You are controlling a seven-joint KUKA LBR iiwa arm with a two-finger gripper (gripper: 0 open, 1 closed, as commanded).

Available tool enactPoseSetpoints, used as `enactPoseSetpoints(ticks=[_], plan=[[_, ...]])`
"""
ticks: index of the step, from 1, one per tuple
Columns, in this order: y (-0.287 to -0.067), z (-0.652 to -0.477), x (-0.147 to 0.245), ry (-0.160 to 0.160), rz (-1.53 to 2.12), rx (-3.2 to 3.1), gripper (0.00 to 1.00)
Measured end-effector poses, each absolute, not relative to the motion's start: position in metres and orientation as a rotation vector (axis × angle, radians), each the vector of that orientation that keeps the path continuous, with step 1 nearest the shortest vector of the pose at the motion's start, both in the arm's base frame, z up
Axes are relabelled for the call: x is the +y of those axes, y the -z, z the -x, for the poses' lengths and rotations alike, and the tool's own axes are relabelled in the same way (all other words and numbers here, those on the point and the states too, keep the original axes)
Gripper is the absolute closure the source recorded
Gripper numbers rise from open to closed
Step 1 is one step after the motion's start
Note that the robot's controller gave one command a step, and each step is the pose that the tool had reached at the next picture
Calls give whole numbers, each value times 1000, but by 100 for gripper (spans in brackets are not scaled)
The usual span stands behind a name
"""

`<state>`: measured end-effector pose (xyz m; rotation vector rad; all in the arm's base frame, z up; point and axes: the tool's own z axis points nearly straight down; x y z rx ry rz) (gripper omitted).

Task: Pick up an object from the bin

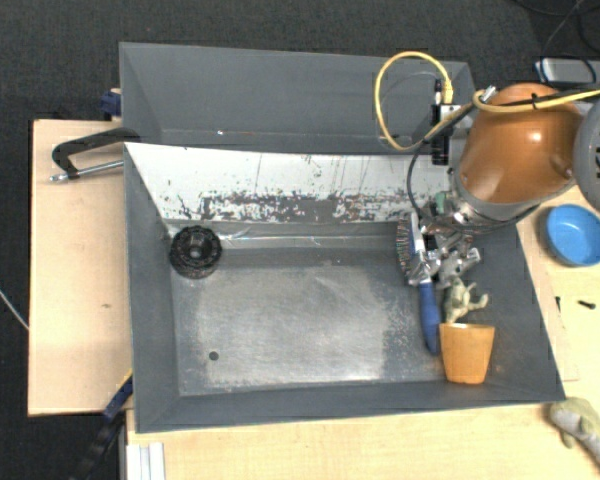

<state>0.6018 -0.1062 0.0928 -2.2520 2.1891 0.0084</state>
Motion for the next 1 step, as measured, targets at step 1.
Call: enactPoseSetpoints(ticks=[1], plan=[[-221, -603, -123, 10, 2674, 1638, 100]])
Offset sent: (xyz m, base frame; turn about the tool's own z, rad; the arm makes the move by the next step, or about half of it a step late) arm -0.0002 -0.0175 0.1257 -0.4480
